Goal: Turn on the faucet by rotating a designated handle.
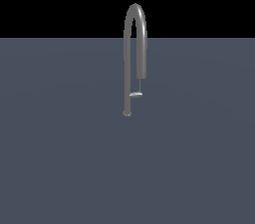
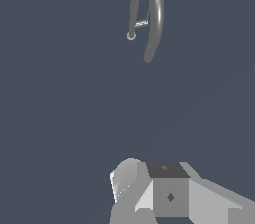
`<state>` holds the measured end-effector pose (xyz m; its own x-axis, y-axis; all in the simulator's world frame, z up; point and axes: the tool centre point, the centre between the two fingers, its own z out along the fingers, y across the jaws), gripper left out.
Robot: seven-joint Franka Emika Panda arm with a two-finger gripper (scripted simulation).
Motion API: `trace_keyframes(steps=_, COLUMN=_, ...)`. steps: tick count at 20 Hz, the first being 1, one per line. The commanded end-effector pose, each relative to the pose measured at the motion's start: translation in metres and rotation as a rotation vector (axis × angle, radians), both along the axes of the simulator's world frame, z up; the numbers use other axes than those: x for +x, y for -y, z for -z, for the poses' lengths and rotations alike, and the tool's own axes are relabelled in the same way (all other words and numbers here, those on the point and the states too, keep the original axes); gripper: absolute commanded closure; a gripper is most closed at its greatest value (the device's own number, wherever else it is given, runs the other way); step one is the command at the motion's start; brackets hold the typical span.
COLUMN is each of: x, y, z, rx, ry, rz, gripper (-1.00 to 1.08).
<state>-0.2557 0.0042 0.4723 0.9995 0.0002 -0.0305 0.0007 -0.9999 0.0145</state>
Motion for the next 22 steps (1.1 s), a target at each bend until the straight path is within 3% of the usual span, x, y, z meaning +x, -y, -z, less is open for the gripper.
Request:
trace_keyframes(steps=1, x=0.000, y=0.000, z=0.000, rx=0.000, ry=0.000, rz=0.000, gripper=1.08)
trace_keyframes(steps=7, x=0.000, y=-0.001, z=-0.009, rx=0.016, ry=0.021, rz=0.005, gripper=1.08)
trace_keyframes(steps=12, x=0.001, y=-0.001, z=-0.029, rx=0.058, ry=0.068, rz=0.017, gripper=1.08)
trace_keyframes(steps=17, x=0.000, y=0.001, z=-0.060, rx=0.131, ry=0.135, rz=0.037, gripper=1.08)
trace_keyframes(steps=22, x=-0.002, y=0.010, z=-0.099, rx=0.243, ry=0.210, rz=0.066, gripper=1.08)
